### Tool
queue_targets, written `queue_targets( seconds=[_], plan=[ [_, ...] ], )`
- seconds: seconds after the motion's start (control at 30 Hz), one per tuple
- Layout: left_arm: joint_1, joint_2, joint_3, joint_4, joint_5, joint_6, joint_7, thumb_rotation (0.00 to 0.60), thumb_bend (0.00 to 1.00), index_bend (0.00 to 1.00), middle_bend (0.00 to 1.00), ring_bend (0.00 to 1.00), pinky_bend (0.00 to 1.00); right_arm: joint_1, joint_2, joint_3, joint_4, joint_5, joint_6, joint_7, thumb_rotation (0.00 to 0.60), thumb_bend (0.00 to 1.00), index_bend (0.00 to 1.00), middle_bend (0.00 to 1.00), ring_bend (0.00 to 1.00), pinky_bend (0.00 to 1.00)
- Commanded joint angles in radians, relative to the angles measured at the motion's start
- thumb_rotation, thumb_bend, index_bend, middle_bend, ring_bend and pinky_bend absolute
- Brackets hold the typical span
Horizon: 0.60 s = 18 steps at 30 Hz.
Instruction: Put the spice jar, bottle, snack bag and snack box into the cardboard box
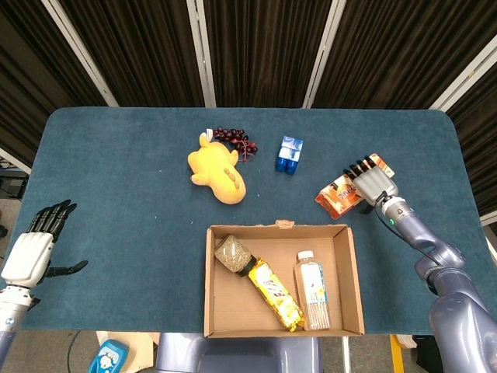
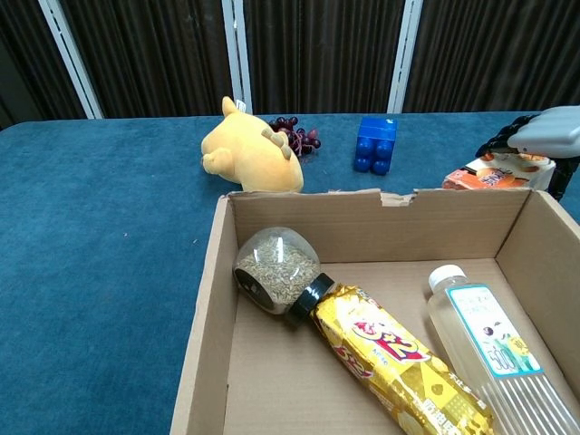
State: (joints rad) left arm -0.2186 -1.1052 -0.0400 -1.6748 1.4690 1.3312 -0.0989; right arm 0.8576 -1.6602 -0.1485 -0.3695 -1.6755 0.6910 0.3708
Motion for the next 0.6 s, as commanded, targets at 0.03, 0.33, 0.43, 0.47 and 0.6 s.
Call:
queue_targets(
  seconds=[0.03,0.33,0.43,0.47,0.6],
  plan=[
    [0.0,0.0,0.001,0.0,0.002,0.0,0.0,0.6,0.06,0.02,0.0,0.0,0.0,-0.009,-0.002,-0.001,0.01,-0.009,0.055,0.014,0.6,0.15,0.63,0.53,0.47,0.5],
    [0.0,0.002,0.003,0.0,0.012,0.004,-0.008,0.6,0.06,0.02,0.0,0.0,0.0,-0.02,0.026,0.007,-0.015,-0.013,0.152,0.031,0.6,0.2,0.77,0.66,0.61,0.64],
    [0.001,0.003,0.003,0.001,0.015,0.006,-0.012,0.6,0.06,0.02,0.0,0.0,0.0,-0.024,0.039,0.017,-0.033,-0.005,0.171,0.023,0.6,0.2,0.77,0.66,0.61,0.64],
    [0.001,0.003,0.004,0.001,0.016,0.006,-0.013,0.6,0.06,0.02,0.0,0.0,0.0,-0.025,0.045,0.021,-0.039,-0.002,0.176,0.017,0.6,0.2,0.77,0.66,0.61,0.64],
    [0.0,0.004,0.005,0.003,0.021,0.007,-0.017,0.6,0.06,0.02,0.0,0.0,0.0,-0.026,0.076,0.044,-0.07,0.013,0.213,-0.013,0.6,0.2,0.77,0.66,0.61,0.64]
  ],
)
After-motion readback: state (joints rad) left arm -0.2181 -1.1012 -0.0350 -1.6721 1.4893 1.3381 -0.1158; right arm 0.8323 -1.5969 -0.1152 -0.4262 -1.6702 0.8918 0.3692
